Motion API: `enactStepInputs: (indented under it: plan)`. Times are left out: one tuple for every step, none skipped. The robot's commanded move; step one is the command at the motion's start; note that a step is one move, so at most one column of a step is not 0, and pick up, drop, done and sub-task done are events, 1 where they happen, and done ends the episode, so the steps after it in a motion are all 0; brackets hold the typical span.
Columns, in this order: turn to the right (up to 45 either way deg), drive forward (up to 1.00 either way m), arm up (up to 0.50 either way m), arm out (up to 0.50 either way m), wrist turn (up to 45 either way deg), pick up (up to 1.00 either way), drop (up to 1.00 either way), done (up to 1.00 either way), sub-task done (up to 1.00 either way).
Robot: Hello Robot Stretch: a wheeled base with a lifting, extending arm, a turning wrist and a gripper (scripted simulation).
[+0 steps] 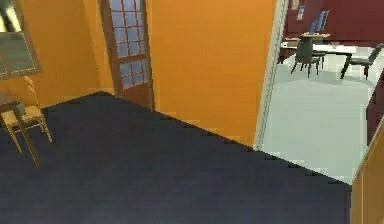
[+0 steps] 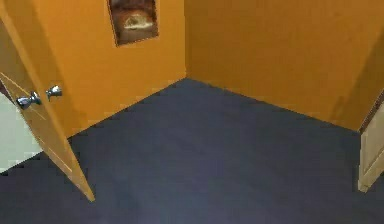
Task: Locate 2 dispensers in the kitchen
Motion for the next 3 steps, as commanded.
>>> enactStepInputs:
  plan:
    - [21.0,0.0,0.0,0.0,0.0,0.0,0.0,0.0,0.0]
    - [0.0,0.6,0.0,0.0,0.0,0.0,0.0,0.0,0.0]
    - [-6.0,0.0,0.0,0.0,0.0,0.0,0.0,0.0,0.0]
